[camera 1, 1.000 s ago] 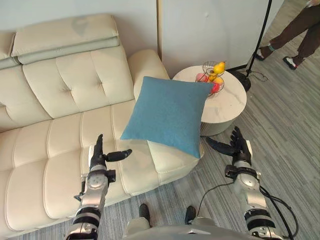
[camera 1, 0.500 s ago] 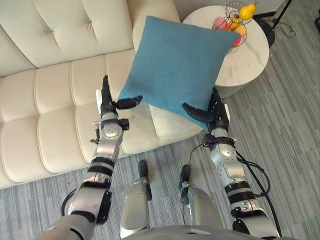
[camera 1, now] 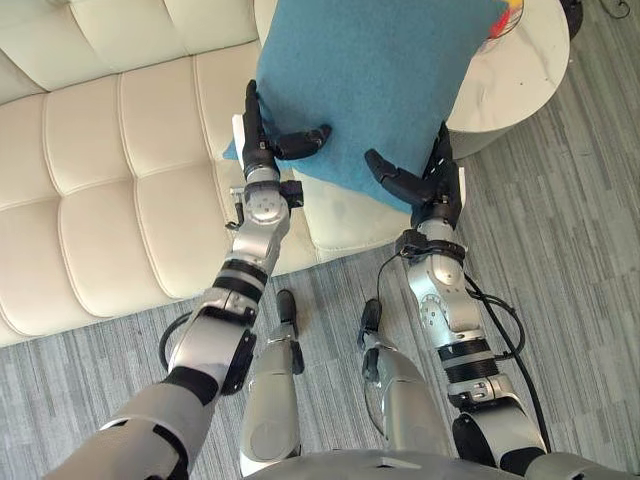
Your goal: Pick up cushions and gather them together orderly.
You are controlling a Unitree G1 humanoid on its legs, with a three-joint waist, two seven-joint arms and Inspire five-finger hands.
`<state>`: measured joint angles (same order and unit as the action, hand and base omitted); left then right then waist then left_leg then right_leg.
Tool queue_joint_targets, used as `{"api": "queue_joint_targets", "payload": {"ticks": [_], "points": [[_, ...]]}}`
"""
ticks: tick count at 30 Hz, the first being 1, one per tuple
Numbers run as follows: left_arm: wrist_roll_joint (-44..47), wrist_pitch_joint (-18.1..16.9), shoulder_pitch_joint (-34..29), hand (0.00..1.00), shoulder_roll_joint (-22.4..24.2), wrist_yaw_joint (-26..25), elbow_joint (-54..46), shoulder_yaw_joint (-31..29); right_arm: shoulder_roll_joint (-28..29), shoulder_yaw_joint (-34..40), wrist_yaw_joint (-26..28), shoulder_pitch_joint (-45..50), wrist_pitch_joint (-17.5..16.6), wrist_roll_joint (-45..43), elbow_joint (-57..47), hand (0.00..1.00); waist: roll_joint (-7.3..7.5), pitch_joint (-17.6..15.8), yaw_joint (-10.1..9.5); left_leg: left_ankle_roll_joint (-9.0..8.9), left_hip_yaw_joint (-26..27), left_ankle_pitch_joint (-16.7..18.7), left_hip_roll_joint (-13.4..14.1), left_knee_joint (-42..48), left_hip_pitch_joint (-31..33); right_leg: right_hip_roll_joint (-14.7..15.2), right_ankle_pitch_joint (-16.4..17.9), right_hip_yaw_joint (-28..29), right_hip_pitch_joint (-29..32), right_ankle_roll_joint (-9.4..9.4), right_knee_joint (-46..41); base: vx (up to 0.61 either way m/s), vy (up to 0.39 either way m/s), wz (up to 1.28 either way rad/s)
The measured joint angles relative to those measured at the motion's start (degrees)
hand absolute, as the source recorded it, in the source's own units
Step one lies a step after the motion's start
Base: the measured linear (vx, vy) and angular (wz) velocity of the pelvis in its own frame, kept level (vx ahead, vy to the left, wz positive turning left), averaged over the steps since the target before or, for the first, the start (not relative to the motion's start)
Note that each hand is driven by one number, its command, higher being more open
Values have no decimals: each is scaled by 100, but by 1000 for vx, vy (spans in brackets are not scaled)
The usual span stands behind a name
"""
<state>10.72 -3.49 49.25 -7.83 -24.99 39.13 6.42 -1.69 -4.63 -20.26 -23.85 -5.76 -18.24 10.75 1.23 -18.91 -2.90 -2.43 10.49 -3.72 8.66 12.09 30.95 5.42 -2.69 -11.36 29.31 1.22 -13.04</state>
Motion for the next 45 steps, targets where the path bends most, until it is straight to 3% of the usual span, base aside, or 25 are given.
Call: {"api": "queue_joint_targets", "payload": {"ticks": [3, 12, 17, 22, 33, 35, 40, 45], "points": [[-177, 127, 324, 0, 3, -2, 362, -15, -6, -36, -31, -31, 0, -137, -219, 0, -10, -50, 12, -9, 23, -7, 12, -1, 12, -8, -4, 1, 18, -5, 1, 40, -28, -1], [-343, 185, 359, 0, -179, -3, 274, -15, -198, 72, -127, -44, -9, -339, -569, 0, 12, -133, 7, -10, 80, -4, 10, 2, 123, 5, -36, 26, 143, -16, 17, 4, -1, 0], [-169, 186, 360, 0, -194, -1, -267, 8, -186, 73, -99, -185, -21, -407, -689, 0, 25, -142, 6, -11, 109, -6, -8, 23, 123, 31, -42, 37, 146, -17, 17, 33, -5, 0], [70, 191, 150, 0, -222, -4, -1049, 278, -166, 149, -103, 173, -256, -458, -1024, 0, 89, -272, 49, -39, 164, 25, -19, 16, -152, 47, -28, 108, -103, -7, 18, 17, 1, -3], [199, 193, -2572, 0, 495, -15, -3177, 450, -20, 130, 190, 2021, -337, -396, -1591, 0, 48, -143, 153, -117, 235, 135, -33, -241, -1156, 57, 298, 93, -915, -10, -150, 44, -23, 0], [228, 193, -3010, 0, 575, -1, -3423, 496, -14, 130, 300, 2325, -331, -309, -1613, 0, -3, -22, 161, -122, 218, 129, -67, -317, -1331, 68, 363, 65, -1072, 1, -154, 85, -13, 8], [432, 189, -4560, 0, 710, 292, -4019, 640, 30, 125, 640, 3299, -312, 171, -1688, 0, -115, 684, 165, -162, 114, 114, -161, -731, -1965, 148, 633, -77, -1597, 69, -163, 112, -17, 15], [659, 173, -5483, 0, 727, 513, -4387, 641, 54, 103, 888, 3776, -294, 727, -1855, 0, -169, 1069, 156, -173, 34, 123, -231, -911, -2329, 199, 786, -153, -1927, 110, -175, 73, -5, 13]]}}
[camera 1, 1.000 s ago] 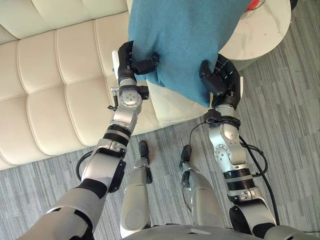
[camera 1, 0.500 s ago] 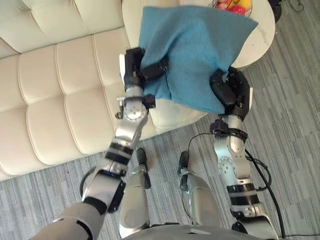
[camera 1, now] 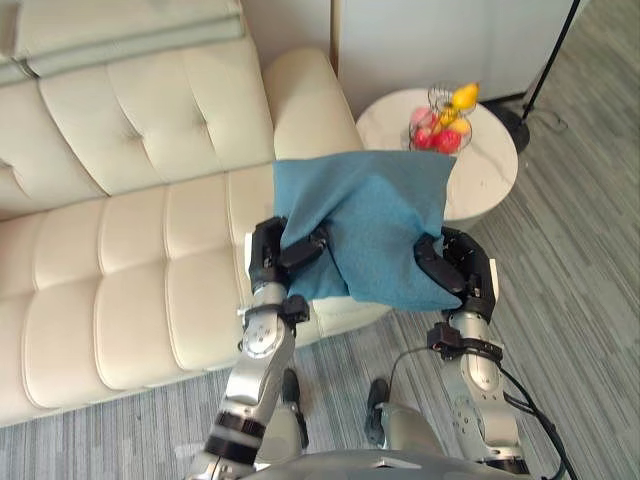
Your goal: Pick up cushions and gather them together orderly.
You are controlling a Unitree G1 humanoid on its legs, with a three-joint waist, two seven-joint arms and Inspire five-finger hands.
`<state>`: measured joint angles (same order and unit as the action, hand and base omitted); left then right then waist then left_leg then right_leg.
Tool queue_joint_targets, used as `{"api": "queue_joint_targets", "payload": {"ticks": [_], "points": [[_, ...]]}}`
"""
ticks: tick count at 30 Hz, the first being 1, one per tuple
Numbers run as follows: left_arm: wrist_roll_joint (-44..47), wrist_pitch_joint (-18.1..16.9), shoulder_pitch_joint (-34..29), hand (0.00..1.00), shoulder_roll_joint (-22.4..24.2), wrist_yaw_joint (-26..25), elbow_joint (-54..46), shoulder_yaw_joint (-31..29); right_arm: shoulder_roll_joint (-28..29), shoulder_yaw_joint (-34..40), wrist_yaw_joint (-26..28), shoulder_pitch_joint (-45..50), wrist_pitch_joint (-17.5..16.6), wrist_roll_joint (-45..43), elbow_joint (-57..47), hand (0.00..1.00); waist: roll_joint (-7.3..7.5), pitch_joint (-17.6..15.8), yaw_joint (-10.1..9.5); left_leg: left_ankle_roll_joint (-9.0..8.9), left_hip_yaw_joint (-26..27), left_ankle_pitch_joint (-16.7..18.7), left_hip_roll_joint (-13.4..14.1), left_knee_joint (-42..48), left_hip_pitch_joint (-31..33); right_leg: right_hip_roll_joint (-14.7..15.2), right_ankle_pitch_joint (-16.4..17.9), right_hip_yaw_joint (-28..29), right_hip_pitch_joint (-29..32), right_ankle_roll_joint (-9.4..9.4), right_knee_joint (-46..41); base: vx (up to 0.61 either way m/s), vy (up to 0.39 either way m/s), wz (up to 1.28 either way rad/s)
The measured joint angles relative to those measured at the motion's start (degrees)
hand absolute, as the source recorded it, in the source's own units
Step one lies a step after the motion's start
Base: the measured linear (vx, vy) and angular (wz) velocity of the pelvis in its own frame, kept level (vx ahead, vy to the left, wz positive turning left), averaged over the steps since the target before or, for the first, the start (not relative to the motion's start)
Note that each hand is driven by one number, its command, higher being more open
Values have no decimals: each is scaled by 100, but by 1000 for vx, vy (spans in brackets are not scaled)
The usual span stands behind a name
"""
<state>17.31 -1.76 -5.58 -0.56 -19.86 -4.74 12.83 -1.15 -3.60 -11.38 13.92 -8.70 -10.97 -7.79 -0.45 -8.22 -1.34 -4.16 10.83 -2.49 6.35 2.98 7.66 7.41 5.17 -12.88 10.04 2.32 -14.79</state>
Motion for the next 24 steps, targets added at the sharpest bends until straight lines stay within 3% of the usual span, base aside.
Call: {"api": "queue_joint_targets", "payload": {"ticks": [3, 9, 13, 15, 16, 19, 22, 23, 24], "points": [[18, 0, -434, 0, -1, 111, -176, 4, 31, -32, 48, 287, 6, 310, -19, 0, -11, 118, -9, -4, -91, 6, -48, -94, -321, 31, 78, -100, -357, 24, 32, 20, -2, 15], [10, -2, -731, 0, -5, 176, -188, 58, -54, -36, 62, 479, 7, 735, 54, 0, -80, 297, -8, 1, -525, 5, -108, -25, -333, 10, 95, -477, -727, 31, 170, -26, -17, 33], [-5, -21, -729, 0, -25, 168, -188, 262, -347, -20, -210, 346, 1, 981, 241, 0, -168, 390, -9, -36, -1266, -83, -150, 289, 265, 31, 202, -1242, -698, -35, 22, -77, -39, 85], [-7, -21, -708, 0, -60, 162, -185, 285, -382, 21, -272, 180, 17, 1032, 441, 0, -157, 421, 6, 228, -942, 148, -64, 139, 315, 97, 158, -1482, -706, -55, 117, -95, -7, 92], [-17, -23, -611, 0, -133, 145, -184, 428, -446, 70, -392, 46, 18, 1102, 581, 0, -127, 422, 28, 506, -292, 521, 178, 868, 675, 248, 97, -1795, -701, -84, 215, -62, 27, 94], [-16, -24, -592, 0, -192, 121, -183, 606, -631, 100, -467, -63, 121, 1099, 739, 0, -198, 474, 39, 584, 459, 727, 693, 1975, 814, 428, 20, -2121, -847, 3, 264, 3, 121, 68], [0, -25, -531, 0, -191, 105, -181, 835, -774, 256, -504, -62, 120, 1098, 737, 0, -425, 632, 150, 480, 649, 665, 938, 1915, 656, 493, -134, -2434, -973, 213, 388, 40, 204, 67], [-2, -29, -322, 0, -225, 107, -143, 1009, -784, 436, -537, -89, 124, 1095, 780, 0, -496, 700, 166, -44, 598, 699, 737, 1547, 554, 673, -255, -2579, -997, 402, 396, 72, 398, 79], [-2, -30, -195, 0, -293, 106, -113, 1051, -724, 483, -544, -101, 132, 1095, 806, 0, -368, 686, 176, 15, 581, 656, 508, 1457, 536, 826, -326, -2570, -1017, 443, 420, 65, 409, 72]]}}
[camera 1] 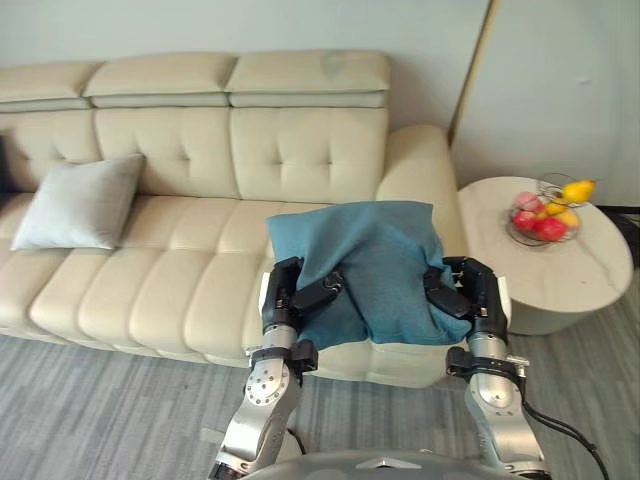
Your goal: Pick up cushions and gather them together orderly.
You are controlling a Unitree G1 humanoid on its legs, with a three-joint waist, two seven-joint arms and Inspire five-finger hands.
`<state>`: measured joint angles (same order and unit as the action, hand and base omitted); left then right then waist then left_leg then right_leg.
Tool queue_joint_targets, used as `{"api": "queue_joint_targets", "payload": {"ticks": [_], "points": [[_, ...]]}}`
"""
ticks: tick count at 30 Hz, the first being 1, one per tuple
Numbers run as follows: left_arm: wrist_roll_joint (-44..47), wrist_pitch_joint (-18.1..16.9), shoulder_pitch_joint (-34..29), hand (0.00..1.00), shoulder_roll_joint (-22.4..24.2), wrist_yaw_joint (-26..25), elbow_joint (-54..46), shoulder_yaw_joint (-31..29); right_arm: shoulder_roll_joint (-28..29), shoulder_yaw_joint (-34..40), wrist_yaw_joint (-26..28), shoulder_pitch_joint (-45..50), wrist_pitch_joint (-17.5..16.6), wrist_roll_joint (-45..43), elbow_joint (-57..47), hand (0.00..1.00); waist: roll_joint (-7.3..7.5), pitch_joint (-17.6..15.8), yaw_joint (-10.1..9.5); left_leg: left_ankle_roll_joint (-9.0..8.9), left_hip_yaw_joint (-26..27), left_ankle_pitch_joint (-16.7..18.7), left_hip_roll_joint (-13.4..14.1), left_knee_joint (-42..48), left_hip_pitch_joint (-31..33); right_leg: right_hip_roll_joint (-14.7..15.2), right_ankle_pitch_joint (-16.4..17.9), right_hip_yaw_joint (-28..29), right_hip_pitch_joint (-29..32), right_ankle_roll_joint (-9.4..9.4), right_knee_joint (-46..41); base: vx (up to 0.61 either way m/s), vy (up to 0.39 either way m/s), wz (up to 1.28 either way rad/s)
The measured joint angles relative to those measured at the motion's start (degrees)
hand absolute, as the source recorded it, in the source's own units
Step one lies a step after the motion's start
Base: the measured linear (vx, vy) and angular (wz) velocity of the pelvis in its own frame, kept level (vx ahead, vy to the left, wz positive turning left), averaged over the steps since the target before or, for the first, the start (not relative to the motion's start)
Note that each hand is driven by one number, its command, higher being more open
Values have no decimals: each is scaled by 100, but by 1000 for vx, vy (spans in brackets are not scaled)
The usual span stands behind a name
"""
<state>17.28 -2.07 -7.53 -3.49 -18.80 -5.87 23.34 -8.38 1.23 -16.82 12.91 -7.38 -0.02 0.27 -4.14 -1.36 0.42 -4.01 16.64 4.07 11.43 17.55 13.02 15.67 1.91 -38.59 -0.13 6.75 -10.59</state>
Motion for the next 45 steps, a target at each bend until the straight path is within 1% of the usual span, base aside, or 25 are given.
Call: {"api": "queue_joint_targets", "payload": {"ticks": [2, 5, 6, 7, 8, 9, 10, 14, 15, 16, 17, 19, 21, 23, 24, 26, 27, 29, 30, 31, 32, 33, 36, 41, 45], "points": [[1, -41, 107, 0, -183, -2, 56, 1, 202, 2, 0, -8, 0, 0, 81, 0, 223, 31, 17, 108, -72, 10, -326, 3, 10, 269, -92, 40, -85, 13, 41, 77, 338, 51], [1, -70, 155, 0, -223, -6, 175, -49, 368, 0, 4, -138, 1, -3, 326, 0, 306, 0, -24, 410, -148, 266, -605, 273, 96, 736, -159, 395, 128, -18, -689, 57, 326, 34], [0, -70, 151, 0, -256, -5, 179, -98, 391, -30, 14, -274, 4, -5, 521, 0, 309, -45, -53, 520, -110, 383, -658, 348, 109, 924, -250, 713, 422, -300, -1252, -8, 315, -6], [-2, -70, 151, 0, -284, -4, 176, -162, 396, -61, 47, -400, 23, -6, 679, 0, 298, -174, -48, 607, -85, 498, -747, 315, 5, 1060, -417, 1073, 760, -793, -1881, -19, 260, -11], [-1, -69, 148, 0, -308, -4, 178, -194, 415, -79, 69, -438, 30, -9, 748, 0, 306, -252, -28, 648, -102, 516, -753, 257, -78, 1069, -369, 1352, 957, -960, -2181, -34, 293, 3], [-1, -69, 142, 0, -372, -4, 179, -226, 487, -90, 126, -434, 46, -11, 798, 0, 296, -345, 21, 713, -173, 521, -751, 140, -163, 658, 141, 2021, 1227, -546, -2476, -7, 207, 20], [-2, -69, 141, 0, -405, -4, 178, -229, 532, -91, 137, -431, 71, -11, 801, 0, 310, -405, 44, 791, -179, 470, -796, -104, -280, 137, 505, 2370, 1363, -325, -2363, 11, 151, 26], [-7, -69, 141, 0, -398, 4, 178, -220, 462, -94, 137, -454, 85, -11, 799, 0, 405, -443, 63, 884, -164, 349, -1187, -655, -604, -724, 792, 2282, 1675, -440, -1684, 110, 58, 17], [-10, -69, 142, 0, -396, 4, 174, -219, 434, -110, 137, -454, 92, -11, 796, 0, 398, -438, 106, 878, -200, 374, -1239, -680, -652, -887, 765, 2279, 1711, -484, -1406, 232, 15, 27], [-17, -70, 142, 0, -394, 8, 172, -215, 406, -130, 135, -452, 92, -11, 789, 0, 420, -424, 140, 842, -251, 391, -1307, -637, -676, -969, 646, 2305, 1667, -660, -1078, 225, -11, 40], [-33, -69, 144, 0, -380, 15, 174, -211, 393, -132, 134, -451, 92, -12, 777, 0, 445, -418, 167, 818, -331, 471, -1370, -509, -675, -983, 270, 2349, 1611, -921, -901, 278, -47, 43], [-43, -60, 105, 0, -264, 20, 198, -152, 318, -125, 125, -403, 161, -19, 731, 0, 286, -353, 187, 649, -473, 615, -1245, -218, -676, -1062, 309, 2156, 1340, -900, -764, 338, -55, 39], [-41, -62, 103, 0, -210, 62, 196, -146, 316, -125, 125, -112, 234, -24, 307, 0, 273, -345, 155, 446, -421, 739, -1074, 388, -712, -1169, 308, 1995, 752, -901, -313, 393, -66, 35], [-27, -69, -11, 0, -158, 79, 117, -176, 306, -142, 126, 273, 241, -31, -380, 0, 274, -346, 33, 294, -46, 844, -638, 2062, -297, -1285, 307, 2015, 138, -903, 73, 301, -36, 2], [-23, -107, -119, 0, -147, 105, 11, -180, 311, -142, 125, 351, 239, -35, -617, 0, 261, -328, -41, 317, 147, 961, -311, 2612, -113, -1346, 308, 2081, -32, -904, 162, 247, 43, -31], [-22, -175, -263, 0, -82, 166, -163, -181, 313, -137, 125, 350, 220, -51, -927, 0, 263, -301, -91, 284, 147, 1133, 107, 2806, 169, -1330, 310, 2253, -110, -907, 179, 221, 101, -47], [-23, -223, -268, 0, -23, 192, -186, -181, 314, -119, 124, 347, 192, -91, -1050, 0, 269, -301, -146, 273, 104, 1149, 246, 2450, 226, -1268, 311, 2391, -110, -907, 166, 191, 217, -60], [-26, -251, -268, 0, 26, 200, -188, -182, 322, -106, 122, 340, 162, -129, -1072, 0, 256, -287, -172, 289, -156, 1021, 257, 1259, 74, -1155, 353, 2593, -109, -835, 94, 185, 292, -58], [-26, -254, -287, 0, 58, 215, -215, -181, 308, -83, 121, 354, 163, -130, -1070, 0, 142, -217, -172, 129, -533, 77, 284, 219, -123, -1149, 545, 2768, -84, -509, -37, 188, 340, -42], [-27, -255, -295, 0, 52, 215, -216, -185, 312, -81, 121, 348, 160, -125, -1037, 0, 160, -204, -176, -190, -612, 107, 280, 239, -156, -1137, 605, 2807, -82, -419, -52, 181, 317, -49], [-30, -246, -323, 0, -31, 213, -202, -204, 577, -63, 122, 367, 189, -128, -808, 0, 461, -131, -127, -238, -747, 181, -63, 351, -217, -831, 761, 3012, -60, -205, -49, 141, 260, -28], [-32, -245, -331, 0, -40, 212, -202, -204, 655, -61, 118, 365, 190, -125, -719, 0, 523, -140, -136, -199, -939, 207, -185, 446, -209, -744, 760, 3114, -72, -204, -56, 93, 199, -34], [-41, -245, -358, 0, -79, 210, -202, -204, 687, -69, 122, 360, 224, -124, -519, 0, 532, -133, -159, -58, -936, 350, -284, 542, -260, -672, 695, 3321, -99, -145, -28, 45, 150, -15], [-39, -245, -495, 0, -120, 211, -202, -144, 672, -76, 127, 362, 228, -92, -444, 0, 542, -125, -185, -154, -903, 432, -311, 39, -675, -721, 670, 3640, -99, -105, 64, -16, 30, -35], [-51, -244, -523, 0, -145, 213, -199, -106, 656, -70, 114, 363, 229, 121, -306, 0, 566, -82, -132, -170, -559, 408, -310, -279, -935, -747, 518, 4070, 7, -44, 230, -23, 28, -54]]}}
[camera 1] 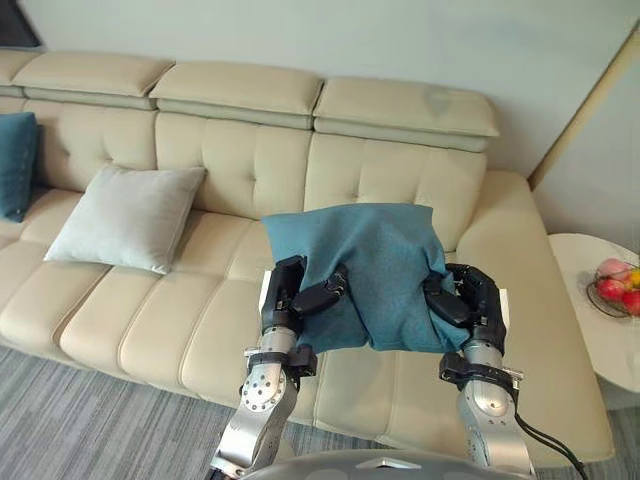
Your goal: Pick up cushions and gather them together orderly.
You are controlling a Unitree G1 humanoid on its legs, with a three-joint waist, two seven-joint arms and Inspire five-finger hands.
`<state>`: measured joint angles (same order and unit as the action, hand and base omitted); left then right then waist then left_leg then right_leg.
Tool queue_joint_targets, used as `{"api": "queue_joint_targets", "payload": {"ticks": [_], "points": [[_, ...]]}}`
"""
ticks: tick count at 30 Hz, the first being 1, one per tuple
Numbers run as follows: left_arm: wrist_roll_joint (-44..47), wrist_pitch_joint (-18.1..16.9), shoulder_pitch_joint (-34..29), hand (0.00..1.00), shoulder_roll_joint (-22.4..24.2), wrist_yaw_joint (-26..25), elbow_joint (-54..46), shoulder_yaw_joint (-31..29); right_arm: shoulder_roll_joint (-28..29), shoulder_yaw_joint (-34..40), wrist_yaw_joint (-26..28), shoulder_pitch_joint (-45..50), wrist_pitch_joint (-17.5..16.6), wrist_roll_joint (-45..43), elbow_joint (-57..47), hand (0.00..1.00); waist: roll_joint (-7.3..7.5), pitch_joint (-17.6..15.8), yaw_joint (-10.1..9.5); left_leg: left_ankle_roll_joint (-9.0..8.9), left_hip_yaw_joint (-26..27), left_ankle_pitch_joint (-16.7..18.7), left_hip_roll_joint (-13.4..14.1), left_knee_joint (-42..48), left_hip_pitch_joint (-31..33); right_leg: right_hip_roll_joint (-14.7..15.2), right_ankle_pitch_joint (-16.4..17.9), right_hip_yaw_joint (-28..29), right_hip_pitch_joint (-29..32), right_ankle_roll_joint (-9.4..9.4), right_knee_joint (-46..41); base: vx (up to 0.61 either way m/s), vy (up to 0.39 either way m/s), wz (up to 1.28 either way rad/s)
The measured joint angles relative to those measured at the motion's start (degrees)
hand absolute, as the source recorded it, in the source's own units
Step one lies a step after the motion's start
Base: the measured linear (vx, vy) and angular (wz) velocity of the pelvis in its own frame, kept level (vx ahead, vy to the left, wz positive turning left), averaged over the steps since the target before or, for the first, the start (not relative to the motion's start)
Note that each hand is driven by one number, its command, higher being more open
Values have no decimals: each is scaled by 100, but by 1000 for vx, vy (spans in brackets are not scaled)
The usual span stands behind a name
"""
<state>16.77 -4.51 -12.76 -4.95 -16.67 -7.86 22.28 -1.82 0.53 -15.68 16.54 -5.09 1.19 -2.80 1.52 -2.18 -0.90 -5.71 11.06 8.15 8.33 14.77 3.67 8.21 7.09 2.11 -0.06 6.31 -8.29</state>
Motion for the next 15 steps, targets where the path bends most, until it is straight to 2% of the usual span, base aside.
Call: {"api": "queue_joint_targets", "payload": {"ticks": [4, 9, 15], "points": [[-67, 0, 14, 0, -10, -1, 1, 0, -13, -11, -59, -45, 0, 223, 28, 0, 50, 38, 96, 8, 333, -6, 8, -64, 147, -5, -237, 363, 345, 43, 140, 9, 47, -54], [-111, -1, 345, 0, -35, -79, 29, -5, -126, -119, -337, -449, 84, 446, 90, 0, 62, 30, 133, 122, 713, -81, 31, -61, 777, -15, -691, 596, 1180, 76, 214, -21, 55, -40], [-172, -6, 1110, 0, -34, -464, 28, -52, -148, -313, -803, -1013, 207, 719, -260, 0, 8, -108, 76, 205, 729, -134, 49, 195, 1599, 5, -826, 568, 2024, 116, -33, -73, 28, -2]]}}
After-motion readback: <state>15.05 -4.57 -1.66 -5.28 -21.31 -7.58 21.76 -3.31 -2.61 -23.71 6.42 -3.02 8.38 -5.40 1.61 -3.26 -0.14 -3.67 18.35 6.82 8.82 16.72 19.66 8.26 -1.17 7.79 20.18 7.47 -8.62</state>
